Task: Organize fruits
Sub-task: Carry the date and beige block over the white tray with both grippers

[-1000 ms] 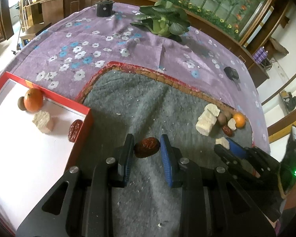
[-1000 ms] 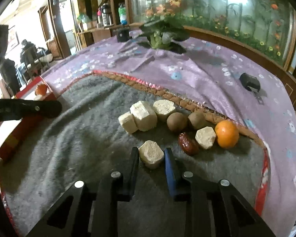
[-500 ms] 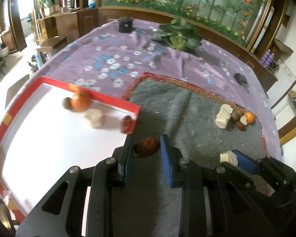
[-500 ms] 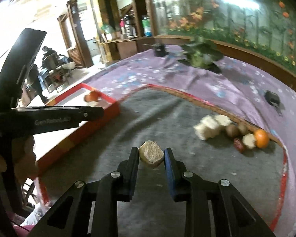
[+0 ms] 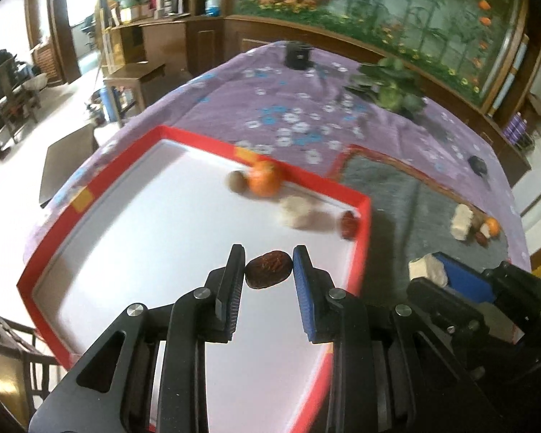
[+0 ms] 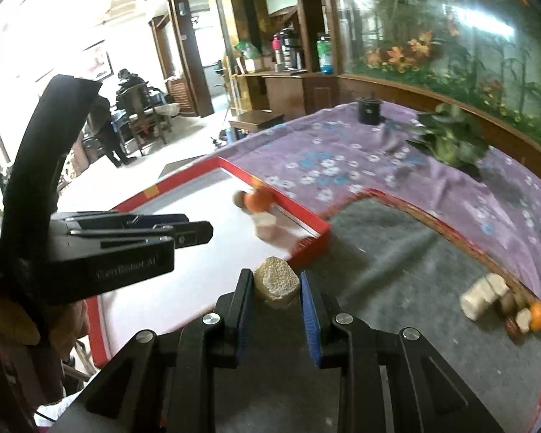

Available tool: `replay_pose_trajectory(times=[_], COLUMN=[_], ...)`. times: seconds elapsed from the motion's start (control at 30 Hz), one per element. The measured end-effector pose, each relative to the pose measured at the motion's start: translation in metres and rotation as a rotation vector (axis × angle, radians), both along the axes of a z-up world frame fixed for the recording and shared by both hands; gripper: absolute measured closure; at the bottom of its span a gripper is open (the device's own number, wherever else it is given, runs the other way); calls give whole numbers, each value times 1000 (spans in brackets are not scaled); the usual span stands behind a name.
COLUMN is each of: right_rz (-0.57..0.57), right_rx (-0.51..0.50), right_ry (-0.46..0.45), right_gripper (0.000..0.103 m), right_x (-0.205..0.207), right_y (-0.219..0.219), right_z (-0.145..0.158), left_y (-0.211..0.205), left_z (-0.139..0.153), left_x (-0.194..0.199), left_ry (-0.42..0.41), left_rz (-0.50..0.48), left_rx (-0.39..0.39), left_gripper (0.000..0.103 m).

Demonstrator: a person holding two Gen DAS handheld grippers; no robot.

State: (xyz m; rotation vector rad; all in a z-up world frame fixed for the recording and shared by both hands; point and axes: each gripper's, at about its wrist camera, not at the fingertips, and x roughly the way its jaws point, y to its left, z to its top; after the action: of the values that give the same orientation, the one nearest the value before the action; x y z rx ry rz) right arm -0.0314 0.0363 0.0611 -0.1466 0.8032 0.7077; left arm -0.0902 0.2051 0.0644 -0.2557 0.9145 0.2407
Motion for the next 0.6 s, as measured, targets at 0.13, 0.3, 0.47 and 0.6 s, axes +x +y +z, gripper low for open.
replay_pose_trajectory(times=[0.13,0.3,0.47,0.6], right_rz=[41,82,89,81], right_rx=[-1,-22,-67,-104], right_ry=[11,38,69,94], right_gripper=[78,78,78,78], right_x=[9,23,40,50], right_y=[26,53,73,78], right_z=[0,-10,-30,-44], left_y=[21,35,39,40], left_z=[-6,-17,-26,-31], left_x=[-2,6,19,26], left_ry=[16,43,58,74], left_rz=[37,55,57,71], left_rx=[-3,-11,-18,-17], left_gripper=[77,76,76,76])
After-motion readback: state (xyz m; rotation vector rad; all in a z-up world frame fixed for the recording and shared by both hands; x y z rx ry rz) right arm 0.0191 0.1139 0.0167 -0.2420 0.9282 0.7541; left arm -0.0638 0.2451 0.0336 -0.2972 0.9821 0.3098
